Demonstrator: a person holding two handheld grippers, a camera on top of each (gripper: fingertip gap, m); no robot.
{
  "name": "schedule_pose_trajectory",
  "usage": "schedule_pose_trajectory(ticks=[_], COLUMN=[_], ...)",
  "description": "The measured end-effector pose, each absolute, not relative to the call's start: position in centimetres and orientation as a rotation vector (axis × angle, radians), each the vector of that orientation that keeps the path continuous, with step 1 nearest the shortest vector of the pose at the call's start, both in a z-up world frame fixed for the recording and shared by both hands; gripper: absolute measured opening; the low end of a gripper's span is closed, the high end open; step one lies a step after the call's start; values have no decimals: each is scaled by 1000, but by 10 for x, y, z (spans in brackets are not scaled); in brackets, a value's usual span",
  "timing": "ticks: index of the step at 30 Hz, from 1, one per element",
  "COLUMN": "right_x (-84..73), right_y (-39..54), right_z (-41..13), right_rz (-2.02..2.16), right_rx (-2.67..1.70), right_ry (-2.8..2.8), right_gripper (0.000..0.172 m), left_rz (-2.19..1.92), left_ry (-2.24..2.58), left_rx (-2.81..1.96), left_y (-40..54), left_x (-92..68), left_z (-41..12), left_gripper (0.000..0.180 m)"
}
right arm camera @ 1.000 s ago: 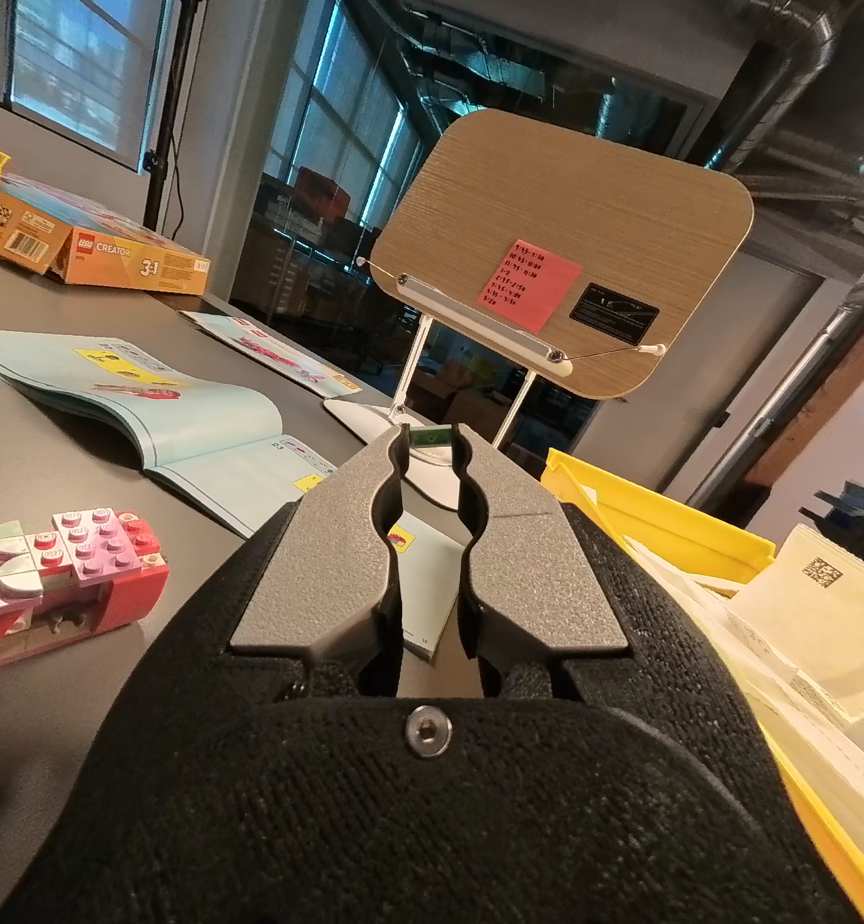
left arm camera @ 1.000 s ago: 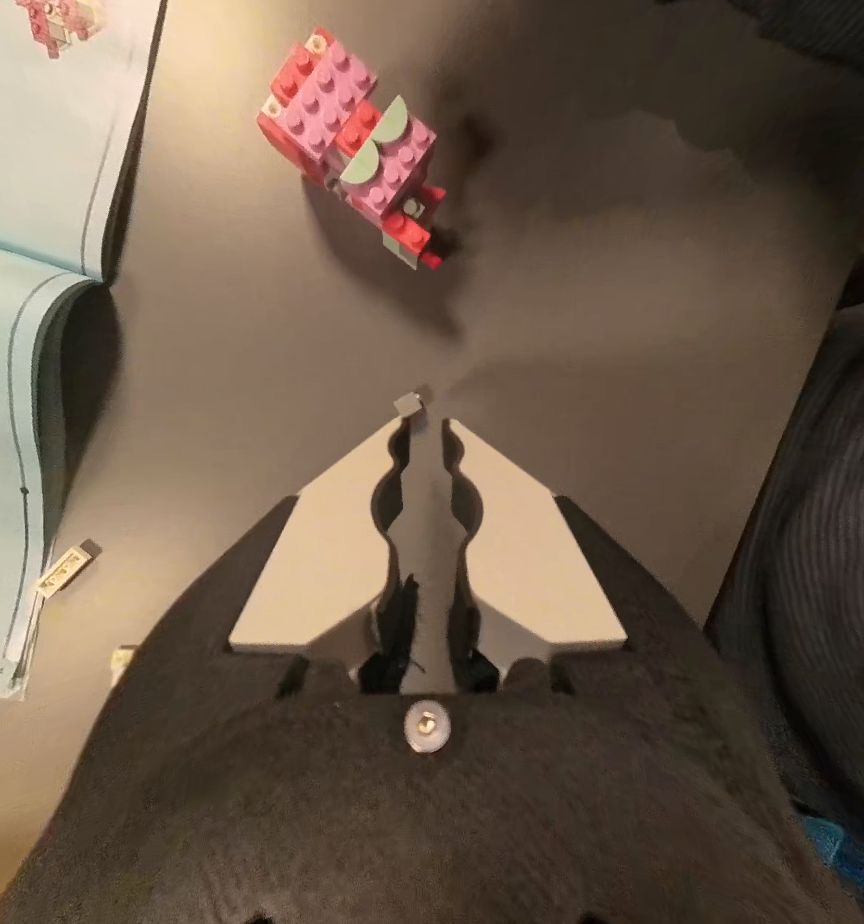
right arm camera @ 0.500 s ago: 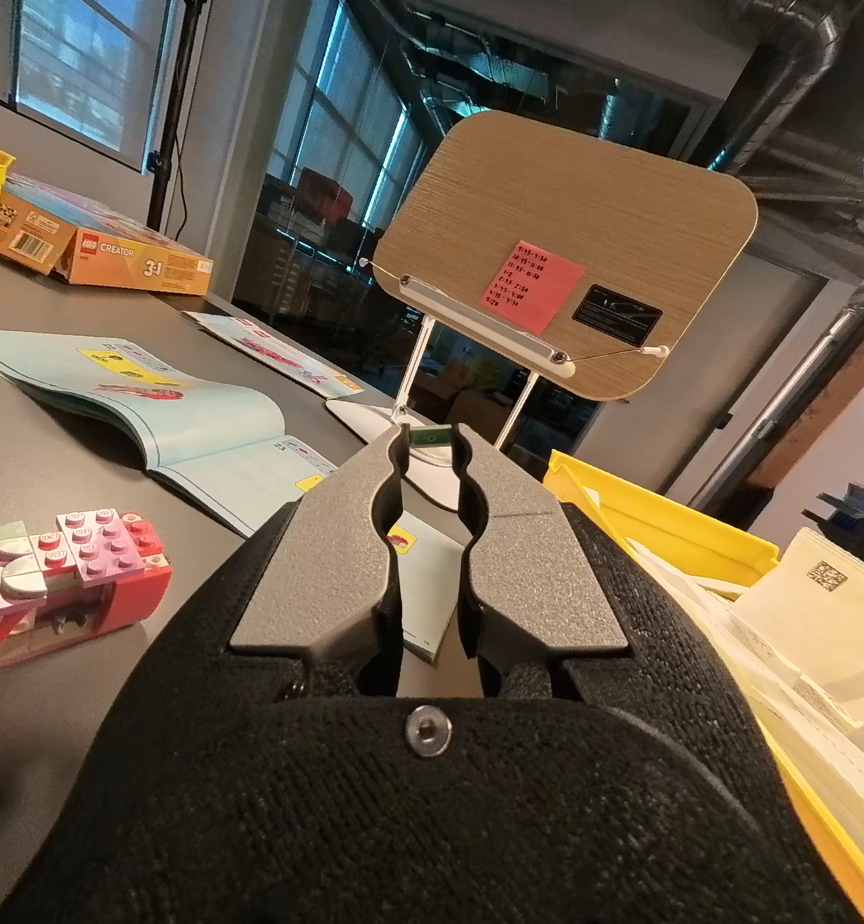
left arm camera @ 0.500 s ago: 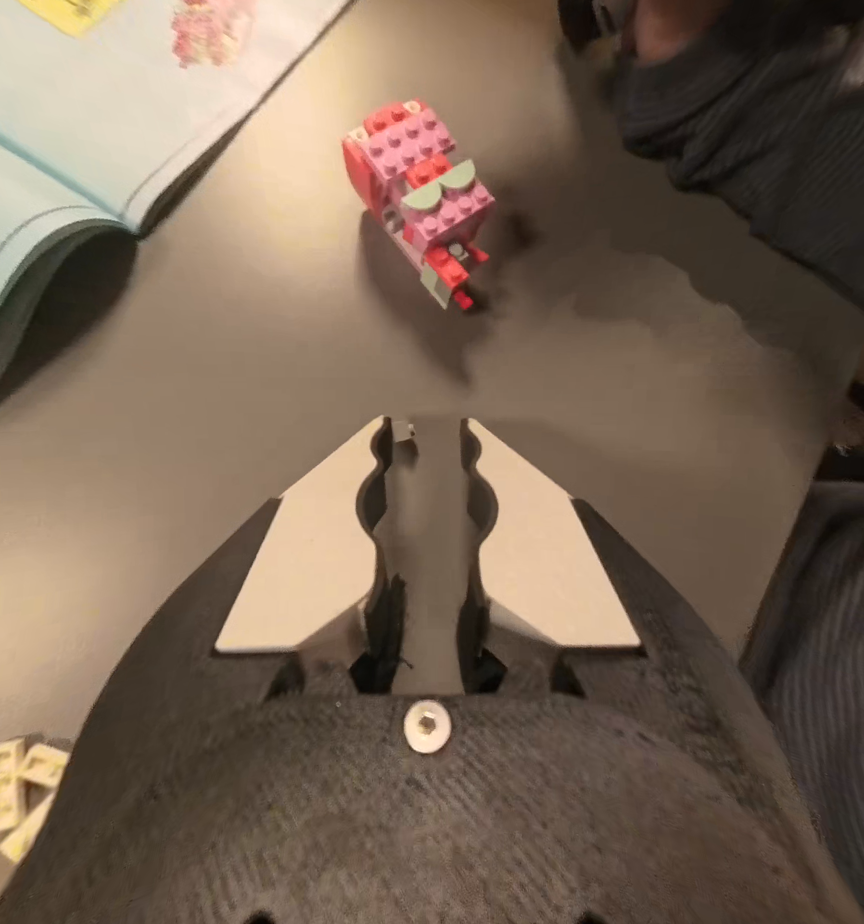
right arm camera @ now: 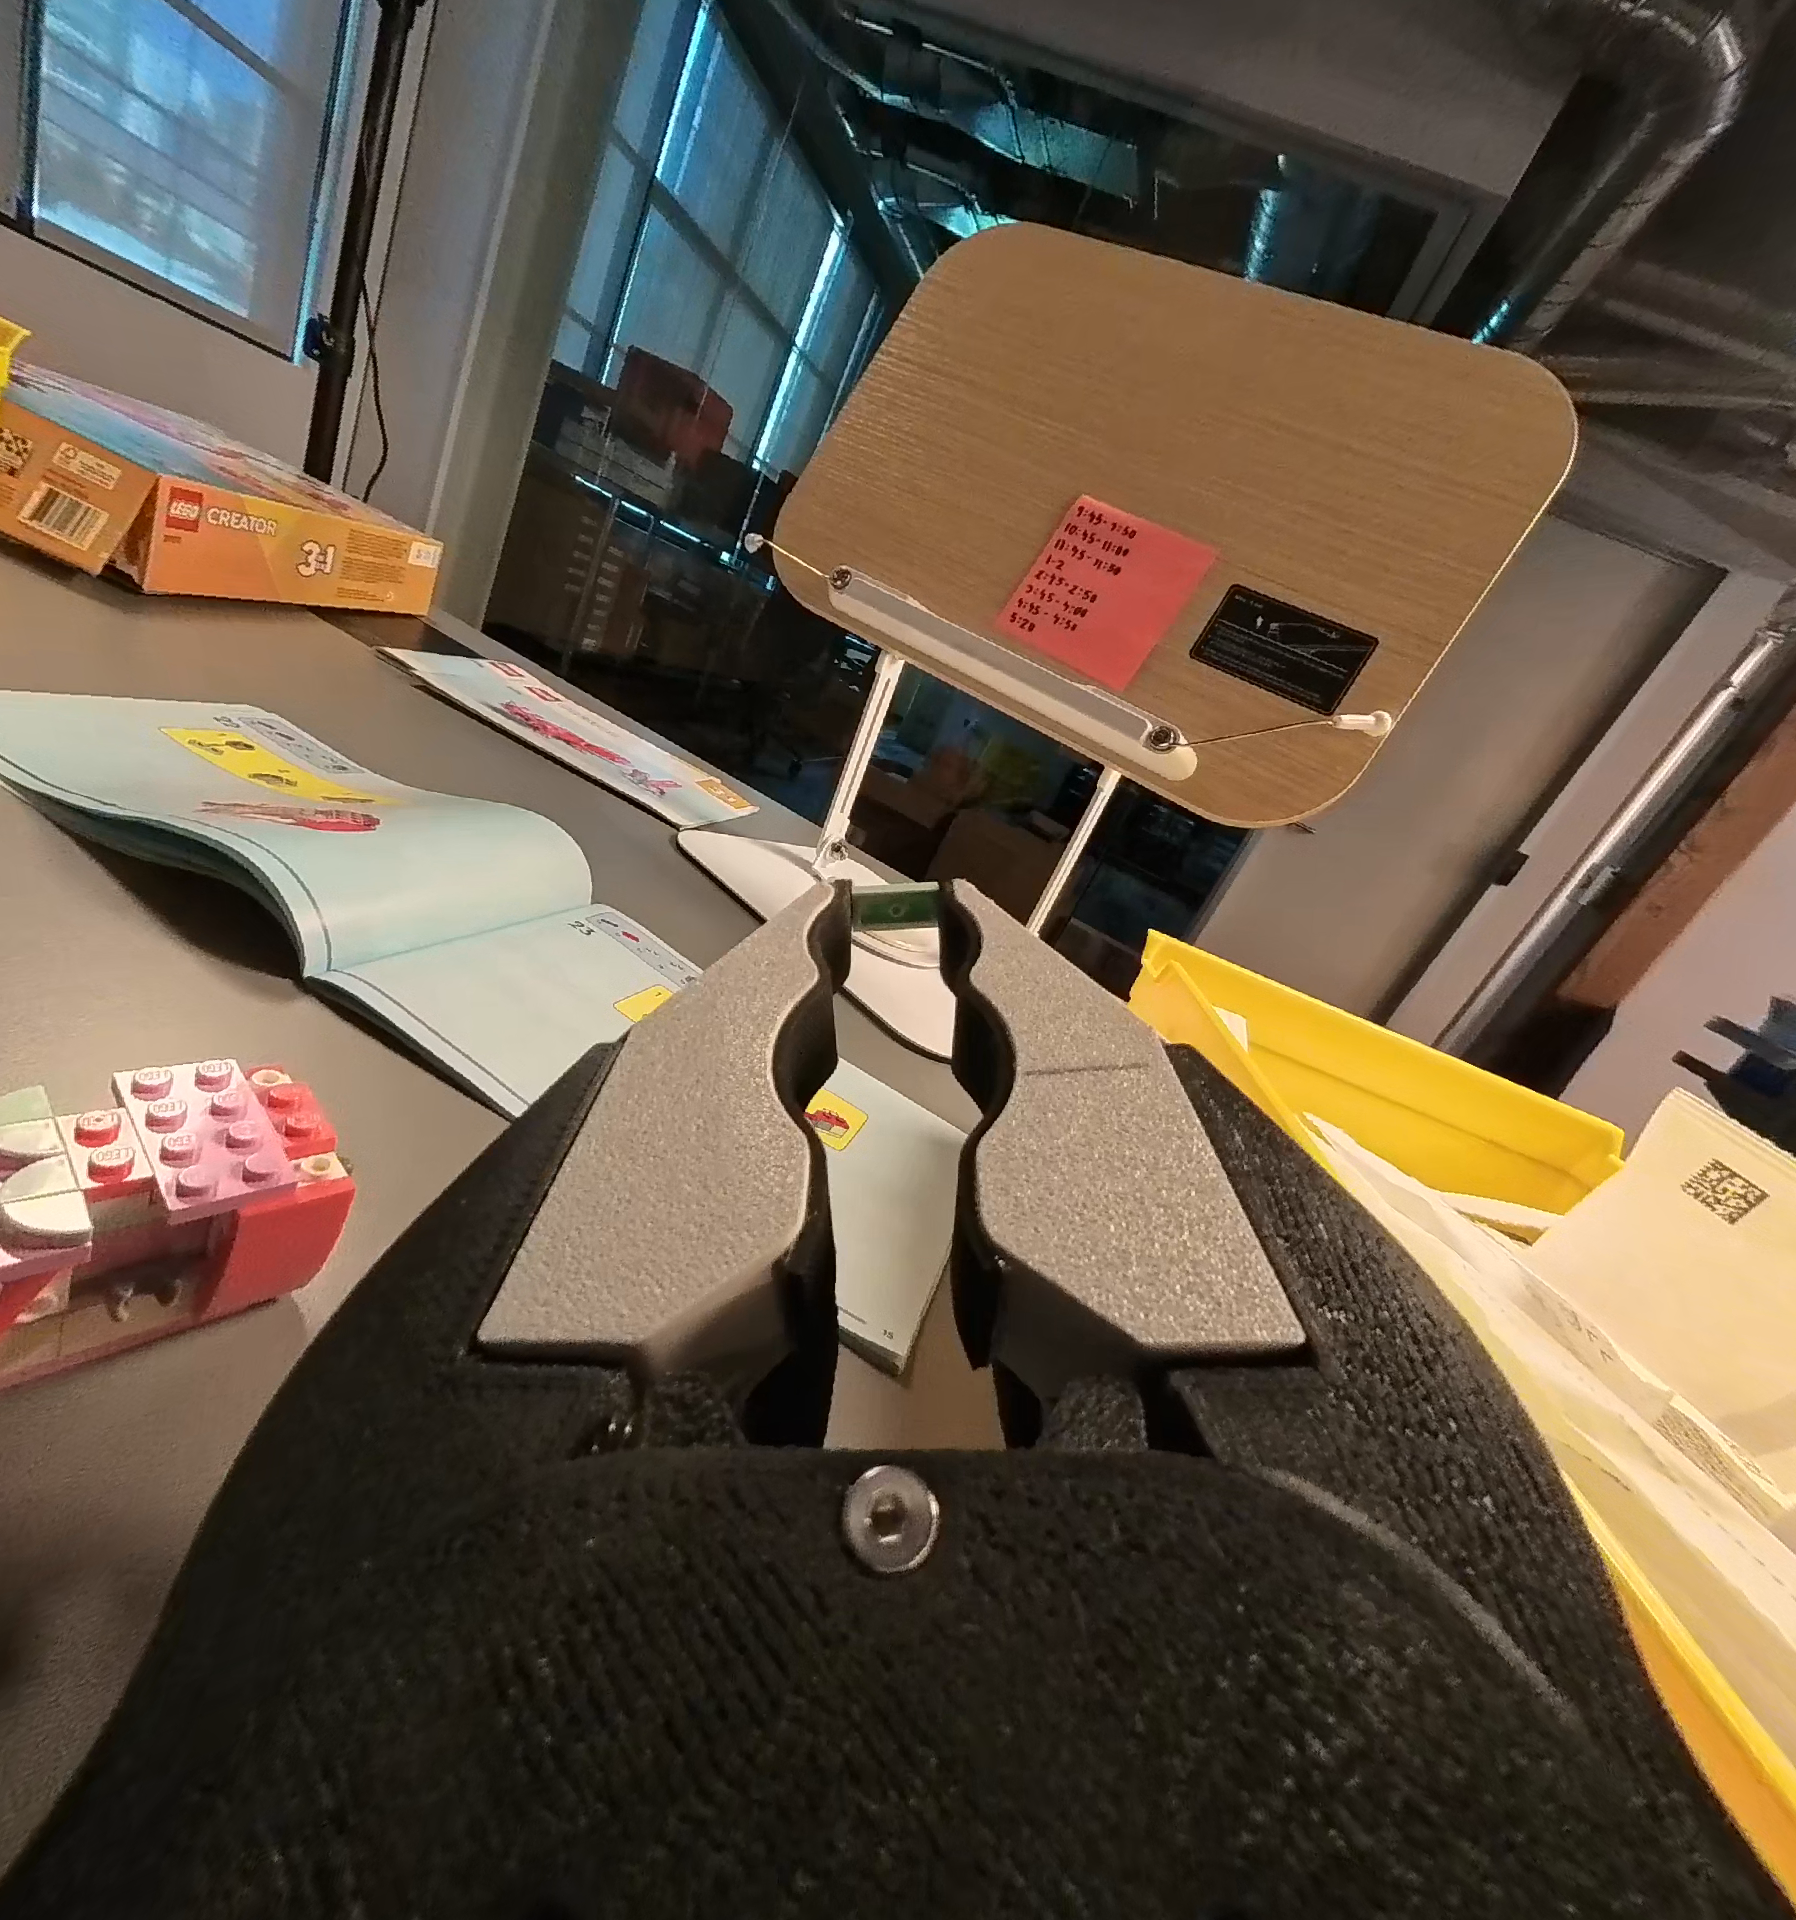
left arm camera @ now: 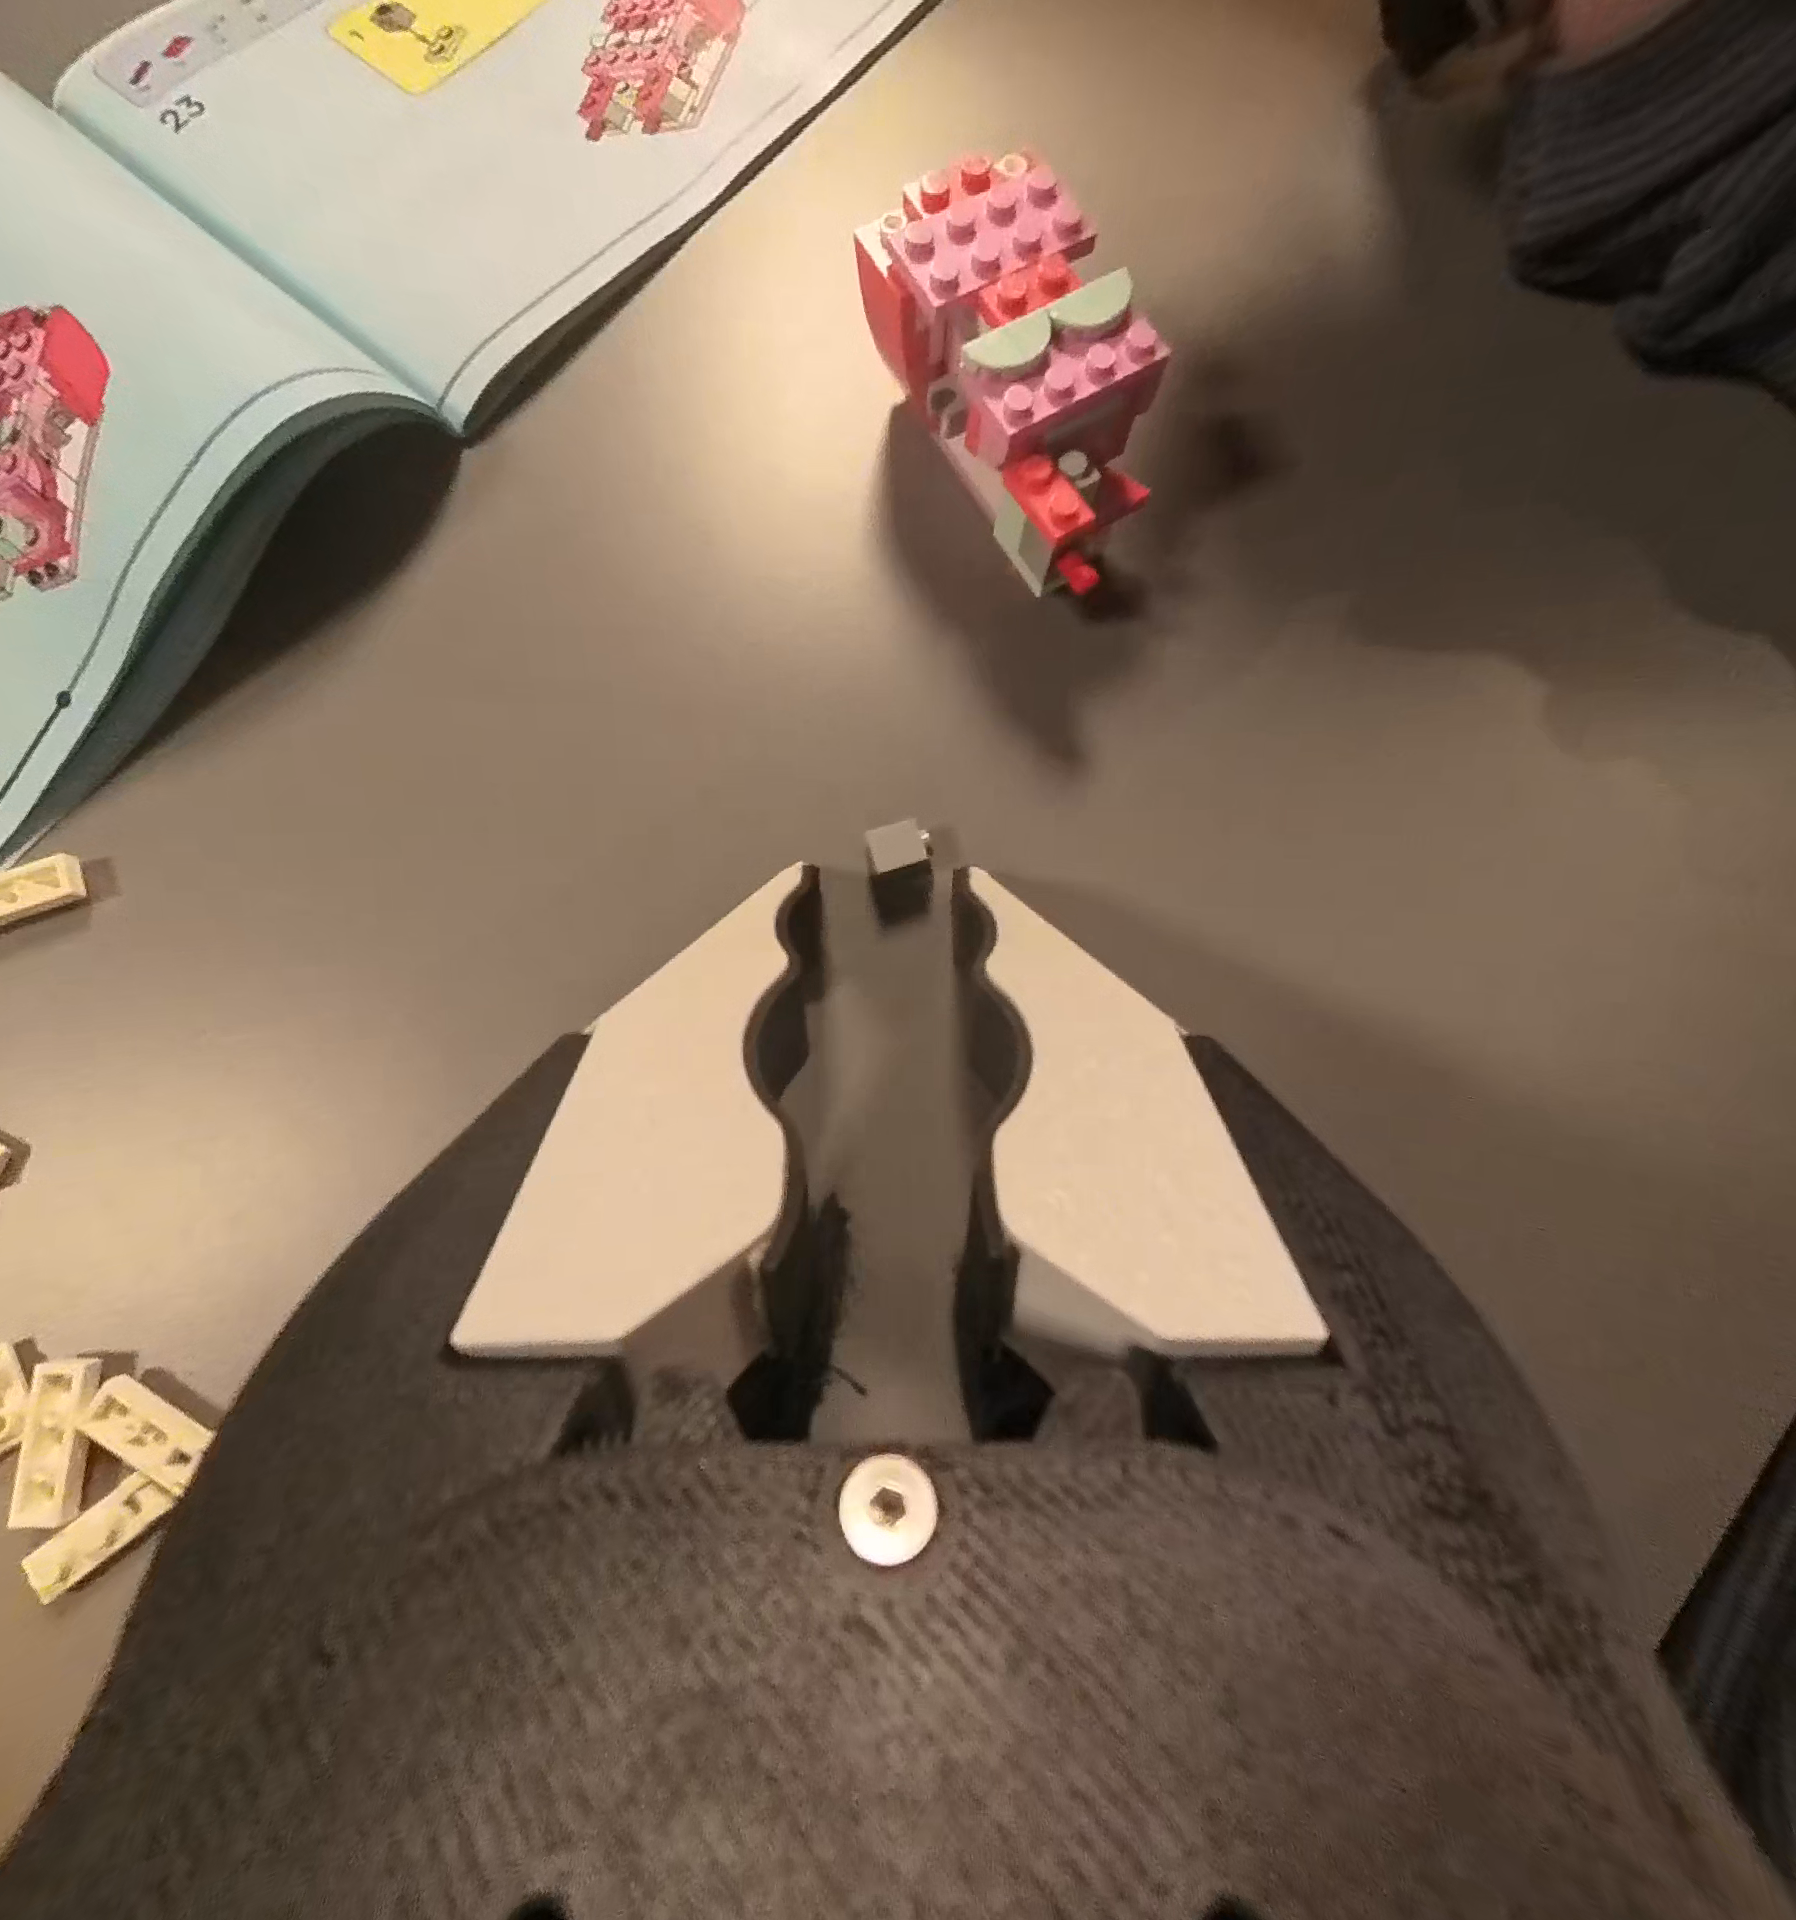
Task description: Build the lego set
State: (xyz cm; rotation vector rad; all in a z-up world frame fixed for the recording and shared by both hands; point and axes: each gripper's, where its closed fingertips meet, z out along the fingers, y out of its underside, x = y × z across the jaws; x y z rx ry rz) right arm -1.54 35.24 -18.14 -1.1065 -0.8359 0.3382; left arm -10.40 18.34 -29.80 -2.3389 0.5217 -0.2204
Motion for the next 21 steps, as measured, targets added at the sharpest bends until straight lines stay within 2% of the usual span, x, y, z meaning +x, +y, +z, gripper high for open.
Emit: schedule_pose_trajectory(ticks=[4, 7, 21], right_x=[-16, -16, -18], right_y=[352, 352, 351], right_z=[-182, -181, -182], right_rz=[337, 340, 345], right_rx=[-1105, -1106, -1104], right_ry=[-842, -840, -850], right_gripper=[15, 15, 15], left_rz=[-231, -216, -210], left_ry=[497, 477, 487], left_rx=[-2320, -2293, -2285], left_y=[184, 183, 188], left_x=[-100, -100, -102], left_z=[-298, -298, -297], left_gripper=[35, 36, 11])
